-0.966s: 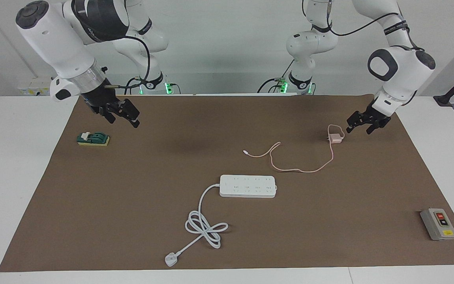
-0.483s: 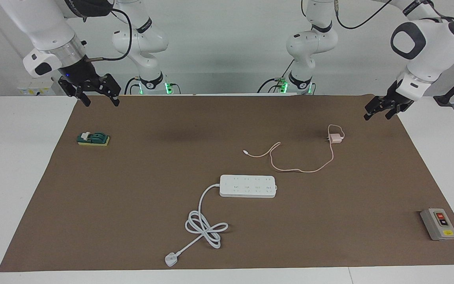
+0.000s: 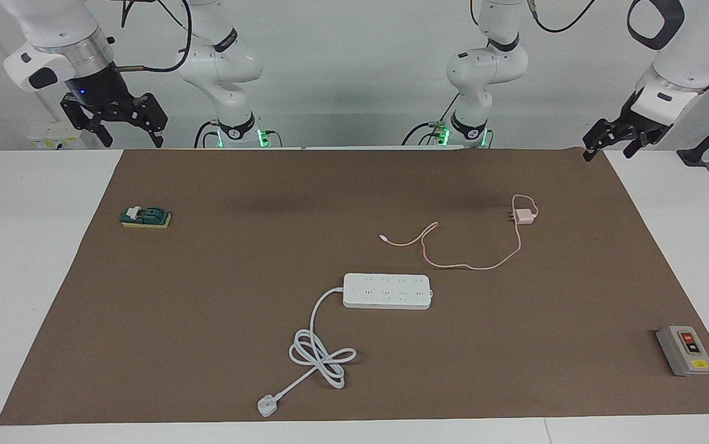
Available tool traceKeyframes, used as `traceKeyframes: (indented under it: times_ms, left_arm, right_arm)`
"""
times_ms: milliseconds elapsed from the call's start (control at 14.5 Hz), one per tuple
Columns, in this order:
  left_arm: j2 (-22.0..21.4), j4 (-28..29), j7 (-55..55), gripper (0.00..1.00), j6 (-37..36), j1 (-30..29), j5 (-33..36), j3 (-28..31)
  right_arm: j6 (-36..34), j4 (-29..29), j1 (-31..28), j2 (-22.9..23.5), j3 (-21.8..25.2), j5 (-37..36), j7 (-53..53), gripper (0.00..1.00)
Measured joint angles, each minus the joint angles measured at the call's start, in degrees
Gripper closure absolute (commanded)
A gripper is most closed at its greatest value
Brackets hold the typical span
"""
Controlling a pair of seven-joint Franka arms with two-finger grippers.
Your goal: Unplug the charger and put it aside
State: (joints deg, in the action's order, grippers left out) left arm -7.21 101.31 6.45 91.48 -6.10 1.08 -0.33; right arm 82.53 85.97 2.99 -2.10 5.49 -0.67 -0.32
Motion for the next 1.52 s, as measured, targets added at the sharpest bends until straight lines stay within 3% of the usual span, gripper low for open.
traceKeyframes:
  times_ms: [621,1517]
  left_arm:
    - [2.7,-3.4,-0.5,0.0,0.0,5.9,0.0,-0.1]
    - [2.9,-3.2,0.3,0.0,0.0,7.6,-0.1,-0.5]
  right_arm:
    - [0.0,-0.1,-1.1,0.5,-0.1,0.0,0.0,0.0]
    - [-0.2,-0.1,-1.1,0.5,-0.4,0.0,0.0,0.0]
